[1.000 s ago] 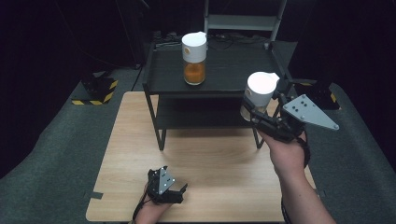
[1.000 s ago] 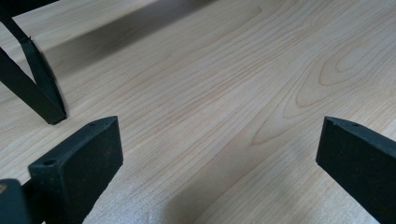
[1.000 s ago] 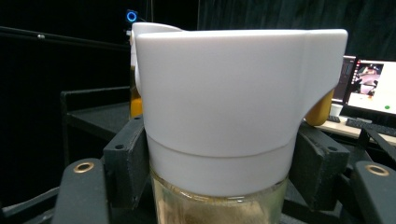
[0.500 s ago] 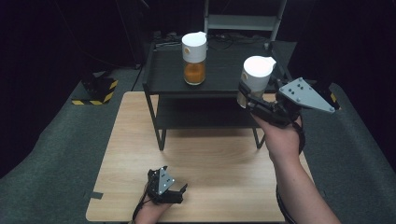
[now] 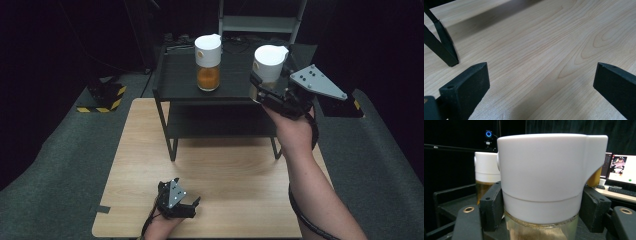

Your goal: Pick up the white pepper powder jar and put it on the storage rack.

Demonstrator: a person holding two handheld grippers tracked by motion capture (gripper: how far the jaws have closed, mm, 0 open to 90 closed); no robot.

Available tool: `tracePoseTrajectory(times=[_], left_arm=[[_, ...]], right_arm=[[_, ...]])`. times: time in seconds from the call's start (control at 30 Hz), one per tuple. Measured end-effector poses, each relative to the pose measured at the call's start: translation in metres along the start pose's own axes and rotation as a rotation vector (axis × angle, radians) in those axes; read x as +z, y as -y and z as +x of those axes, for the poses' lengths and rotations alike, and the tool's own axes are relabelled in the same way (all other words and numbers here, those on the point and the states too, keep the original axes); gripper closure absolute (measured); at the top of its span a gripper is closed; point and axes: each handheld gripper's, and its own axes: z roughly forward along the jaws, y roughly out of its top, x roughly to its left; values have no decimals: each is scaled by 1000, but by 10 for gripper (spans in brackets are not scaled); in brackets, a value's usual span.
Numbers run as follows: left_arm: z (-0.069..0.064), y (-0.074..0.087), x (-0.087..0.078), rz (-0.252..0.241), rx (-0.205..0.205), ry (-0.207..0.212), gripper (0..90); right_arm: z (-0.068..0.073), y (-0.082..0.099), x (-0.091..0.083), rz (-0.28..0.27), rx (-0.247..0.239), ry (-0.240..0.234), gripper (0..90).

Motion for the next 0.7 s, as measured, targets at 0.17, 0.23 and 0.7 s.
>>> tracePoseTrajectory(times=[0.17,0.23,0.7], left_arm=[[0,0,0,-2,4,1,7],[0,0,0,-2,4,3,7],[2,1,-1,-6,-6,8,7]], right_arm=[[-4,1,12,4,22,13,300],[-7,2,17,3,41,17,300],[-8,5,40,21,46,29,300]])
